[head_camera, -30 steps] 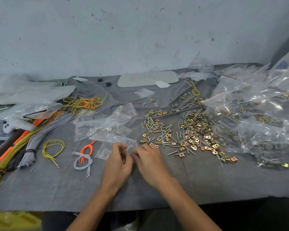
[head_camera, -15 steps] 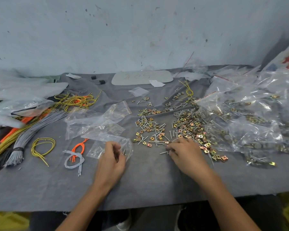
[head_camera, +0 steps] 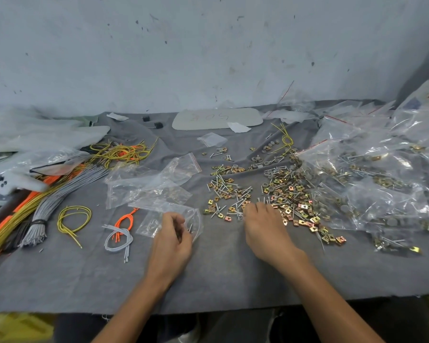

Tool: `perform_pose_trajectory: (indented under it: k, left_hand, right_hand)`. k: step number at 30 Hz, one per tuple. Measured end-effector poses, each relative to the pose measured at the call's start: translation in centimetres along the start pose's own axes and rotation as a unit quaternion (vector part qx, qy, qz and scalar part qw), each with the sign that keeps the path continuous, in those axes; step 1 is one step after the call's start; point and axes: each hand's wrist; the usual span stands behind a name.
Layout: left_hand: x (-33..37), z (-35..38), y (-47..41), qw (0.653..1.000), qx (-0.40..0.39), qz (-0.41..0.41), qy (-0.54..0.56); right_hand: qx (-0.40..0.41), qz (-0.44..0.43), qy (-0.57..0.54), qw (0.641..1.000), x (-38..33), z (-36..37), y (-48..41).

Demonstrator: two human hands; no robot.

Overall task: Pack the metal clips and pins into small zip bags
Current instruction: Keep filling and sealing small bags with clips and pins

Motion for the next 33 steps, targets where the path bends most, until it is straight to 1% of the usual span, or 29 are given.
perform_pose_trajectory:
  k: [4,6,8,12,14,17,20,22,24,27,29,30,31,33]
  left_hand:
    - [0.2,0.0,0.0,1.0,0.003,-0.003,0.003]
    - [0.2,0.0,0.1,1.0,0.003,-0.004,0.009]
    - [0.3,0.0,0.1,1.0,0.005,0.001,0.007]
    - [0.2,0.0,0.2,1.0,0.008,0.013,0.002]
    - [0.1,0.0,0.2,1.0,0.005,0.016,-0.001]
    - [0.2,-0.1,0.2,1.0,0.008,0.013,-0.001]
    - [0.4,-0.2,0.1,1.0,0.016,0.007,0.001]
    - [0.6,-0.2,0.2,1.0,0.02,0.008,0.0]
    - [0.5,-0.2,0.2,1.0,0.021,0.005,-0.001]
    - [0.3,-0.2,0.2,1.0,0.021,-0.004,-0.004]
    - [0.3,-0.2,0.1,1.0,0.022,-0.005,0.001]
    - [0.3,-0.2,0.1,1.0,0.023,-0.004,0.003]
    - [0.3,-0.1,0.1,1.0,0.025,-0.002,0.005]
    - [0.2,-0.1,0.2,1.0,0.023,0.0,0.007]
  right_hand:
    - [-0.011,-0.037,-0.14,0.989,-3.3,-0.6,1.1]
    - [-0.017,-0.061,-0.159,0.985,-5.1,-0.4,0.9]
    - [-0.022,-0.079,-0.13,0.988,-6.6,0.0,0.4]
    - [-0.027,-0.079,-0.022,0.996,-8.4,0.5,-1.2]
    - [-0.011,-0.086,-0.017,0.996,-8.9,0.5,-1.6]
    - [0.03,-0.1,-0.083,0.991,-9.0,0.5,-1.6]
    - [0.079,-0.054,-0.181,0.979,-8.6,0.7,-1.1]
    - [0.101,-0.043,-0.224,0.968,-8.6,0.9,-0.8]
    - [0.086,-0.053,-0.229,0.968,-8.7,1.0,-0.7]
    - [0.018,-0.066,-0.246,0.967,-8.6,1.1,-0.4]
    - [0.02,-0.06,-0.278,0.959,-7.5,0.7,-0.4]
    - [0.038,-0.047,-0.278,0.959,-6.5,0.4,-0.6]
    - [0.056,-0.03,-0.255,0.965,-5.2,0.1,-1.0]
    - [0.069,0.014,-0.151,0.986,-2.4,-0.4,-1.9]
Point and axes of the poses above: each hand's wrist, its own y-axis away from the middle knuckle, its own z-axis out of the palm, x = y × z, and after that the axes turned 2 degrees about x, right-handed
